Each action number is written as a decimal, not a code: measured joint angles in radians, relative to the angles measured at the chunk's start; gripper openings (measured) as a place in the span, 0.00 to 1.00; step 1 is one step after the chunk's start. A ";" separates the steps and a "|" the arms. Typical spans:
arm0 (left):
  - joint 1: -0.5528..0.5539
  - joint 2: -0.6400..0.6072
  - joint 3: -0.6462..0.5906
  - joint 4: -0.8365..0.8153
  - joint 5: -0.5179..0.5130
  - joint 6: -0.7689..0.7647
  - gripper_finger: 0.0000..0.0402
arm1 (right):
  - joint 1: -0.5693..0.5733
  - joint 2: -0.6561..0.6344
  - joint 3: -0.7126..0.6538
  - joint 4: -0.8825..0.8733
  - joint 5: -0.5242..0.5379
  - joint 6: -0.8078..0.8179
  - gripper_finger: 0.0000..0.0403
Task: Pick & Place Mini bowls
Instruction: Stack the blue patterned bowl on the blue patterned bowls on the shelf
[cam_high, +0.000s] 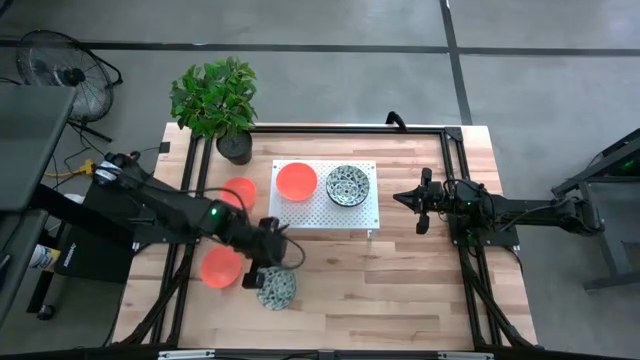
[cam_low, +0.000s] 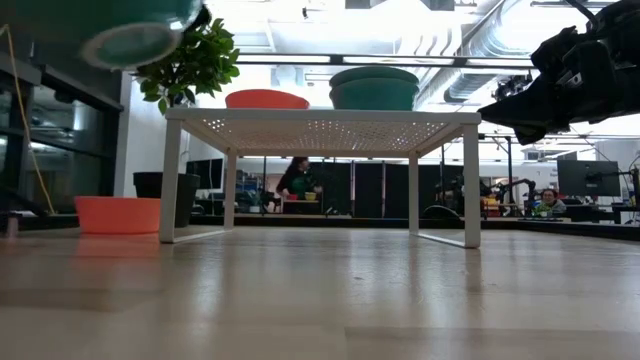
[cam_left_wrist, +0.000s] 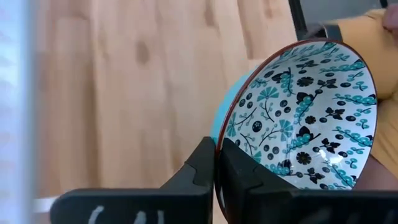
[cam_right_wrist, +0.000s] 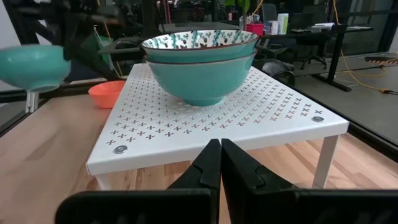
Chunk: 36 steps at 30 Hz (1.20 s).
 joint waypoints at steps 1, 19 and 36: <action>0.018 0.000 0.015 -0.007 0.002 0.021 0.00 | 0.000 0.000 0.000 0.000 0.000 0.000 0.00; 0.249 0.000 0.194 -0.008 0.093 0.288 0.00 | 0.000 0.000 0.000 0.000 0.000 0.000 0.00; 0.449 0.239 0.599 -0.245 0.250 0.503 0.00 | 0.000 0.001 0.000 0.000 0.001 -0.103 0.00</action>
